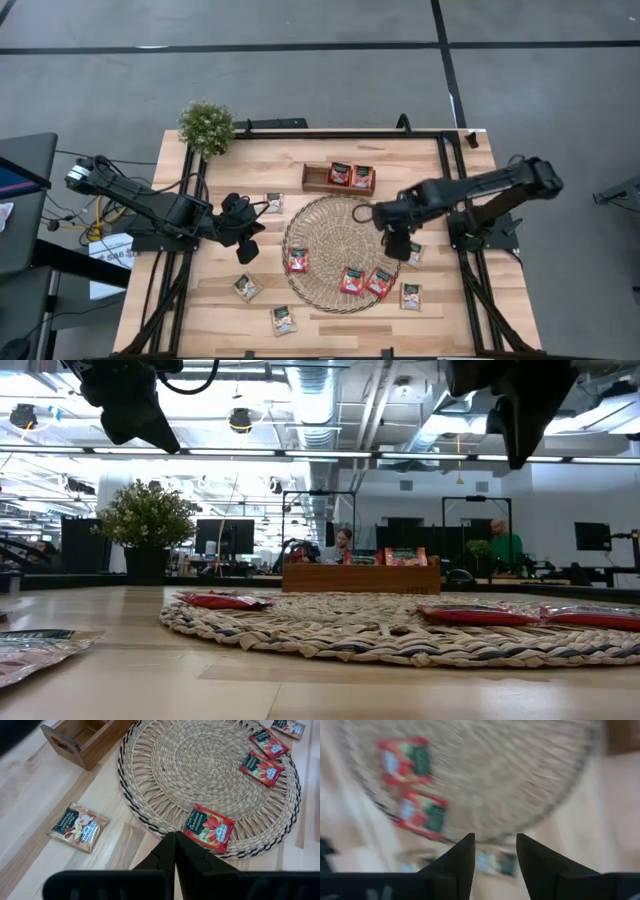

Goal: Pick & Place Tea
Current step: Put the red tea bag into the middle section of the wooden organizer

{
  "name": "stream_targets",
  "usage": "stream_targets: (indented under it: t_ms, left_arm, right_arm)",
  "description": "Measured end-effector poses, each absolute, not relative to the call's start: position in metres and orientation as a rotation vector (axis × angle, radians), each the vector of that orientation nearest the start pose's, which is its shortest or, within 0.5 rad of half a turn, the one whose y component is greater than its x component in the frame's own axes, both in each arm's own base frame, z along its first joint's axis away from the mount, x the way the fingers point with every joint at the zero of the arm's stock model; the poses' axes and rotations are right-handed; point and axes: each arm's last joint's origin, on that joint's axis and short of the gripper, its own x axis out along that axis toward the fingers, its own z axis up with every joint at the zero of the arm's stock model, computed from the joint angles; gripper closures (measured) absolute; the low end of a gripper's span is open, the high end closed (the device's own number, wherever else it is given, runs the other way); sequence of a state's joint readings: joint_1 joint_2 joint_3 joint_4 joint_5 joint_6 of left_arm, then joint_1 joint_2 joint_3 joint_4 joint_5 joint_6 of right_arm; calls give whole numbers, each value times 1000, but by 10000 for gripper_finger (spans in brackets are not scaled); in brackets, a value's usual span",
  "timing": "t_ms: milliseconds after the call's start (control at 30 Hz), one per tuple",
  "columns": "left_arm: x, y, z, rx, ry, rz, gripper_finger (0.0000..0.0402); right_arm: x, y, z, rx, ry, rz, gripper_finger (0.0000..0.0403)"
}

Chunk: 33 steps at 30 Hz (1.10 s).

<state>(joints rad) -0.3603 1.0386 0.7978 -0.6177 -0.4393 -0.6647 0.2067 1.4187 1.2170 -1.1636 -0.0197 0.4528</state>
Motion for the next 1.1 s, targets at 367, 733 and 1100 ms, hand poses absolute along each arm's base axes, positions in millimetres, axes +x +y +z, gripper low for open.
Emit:
stream_targets:
  t_ms: [367,733,1100]
  left_arm:
    - [191,-59,260,-298,722,327,401]
    - [192,-59,260,-309,717,325,401]
    - [192,-60,260,-314,724,313,401]
  right_arm:
    - [259,101,231,249,1415,-82,258]
    - [271,124,180,212,1586,-143,185]
    - [278,138,153,182,1615,-134,179]
